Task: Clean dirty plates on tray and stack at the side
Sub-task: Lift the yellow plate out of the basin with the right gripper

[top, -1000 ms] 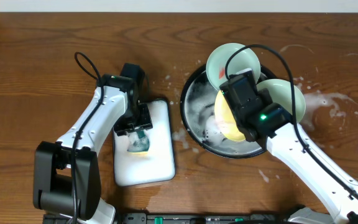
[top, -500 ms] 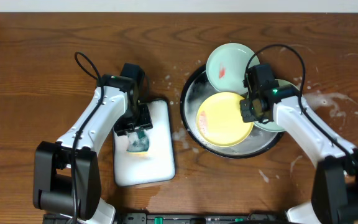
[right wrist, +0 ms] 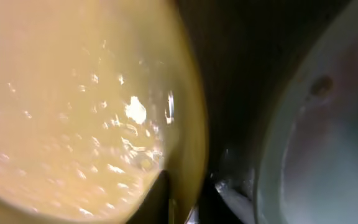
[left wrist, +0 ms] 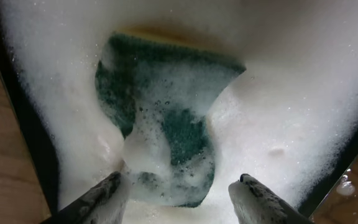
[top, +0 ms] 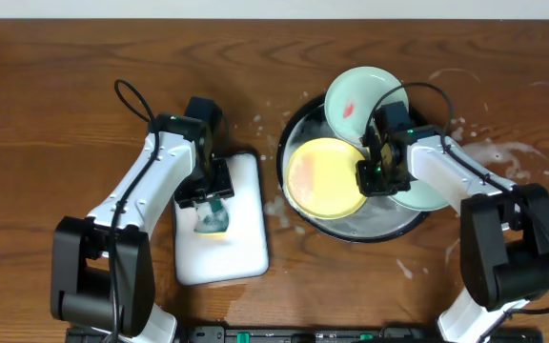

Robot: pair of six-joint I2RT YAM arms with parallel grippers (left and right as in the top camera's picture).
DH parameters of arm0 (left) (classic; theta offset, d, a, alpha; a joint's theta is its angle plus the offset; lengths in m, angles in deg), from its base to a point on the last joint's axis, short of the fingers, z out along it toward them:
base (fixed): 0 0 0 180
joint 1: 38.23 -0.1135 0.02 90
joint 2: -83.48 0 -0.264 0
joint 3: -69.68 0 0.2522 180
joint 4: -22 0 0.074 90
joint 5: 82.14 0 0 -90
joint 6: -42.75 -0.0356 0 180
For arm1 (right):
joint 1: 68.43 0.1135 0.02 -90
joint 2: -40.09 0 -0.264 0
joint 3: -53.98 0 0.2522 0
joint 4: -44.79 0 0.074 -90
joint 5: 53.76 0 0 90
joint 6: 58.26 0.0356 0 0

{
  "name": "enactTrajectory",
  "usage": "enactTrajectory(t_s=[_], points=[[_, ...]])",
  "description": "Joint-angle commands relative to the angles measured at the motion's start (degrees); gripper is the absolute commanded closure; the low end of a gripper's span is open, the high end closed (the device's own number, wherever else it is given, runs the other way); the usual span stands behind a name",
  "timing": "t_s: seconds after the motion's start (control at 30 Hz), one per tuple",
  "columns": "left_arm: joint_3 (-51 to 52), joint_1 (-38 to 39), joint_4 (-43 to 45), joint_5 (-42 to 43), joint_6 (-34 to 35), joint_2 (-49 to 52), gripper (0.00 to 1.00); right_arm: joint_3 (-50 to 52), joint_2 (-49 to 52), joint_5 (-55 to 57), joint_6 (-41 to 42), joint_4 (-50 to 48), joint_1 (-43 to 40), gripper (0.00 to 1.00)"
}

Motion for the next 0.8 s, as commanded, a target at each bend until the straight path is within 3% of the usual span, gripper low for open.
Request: enactTrajectory(t_s=[0.0,0.17,0.27,0.53,0.77], points=[[0.0,-0.2,-0.2,-0.4,-0.3,0.3,0.41,0.8,2.9,-1.9,1.0,-1.6,0.3,0.99],[0.0,-0.2,-0.8,-0.4,-0.3,0.3,0.41,-0.8,-0.5,-1.6,0.9,-1.0,0.2,0.99],[0.0,-0.2,-0.8,-0.4,-0.3,0.3,0.41,-2.7,-5.0,4.5,0.9,1.0,0.5,0.99],[0.0,-0.2,-0.8,-0.4,-0.3,0.3,0.41,-4.9,-21.0,36.1,-0.5,3.2,7.1,0.99],[0.0,-0.2,-0.7,-0.5,-0.3,0.3,0.41,-4.9,-25.0,60.9,-7.8,1.8,20.3,0.99]])
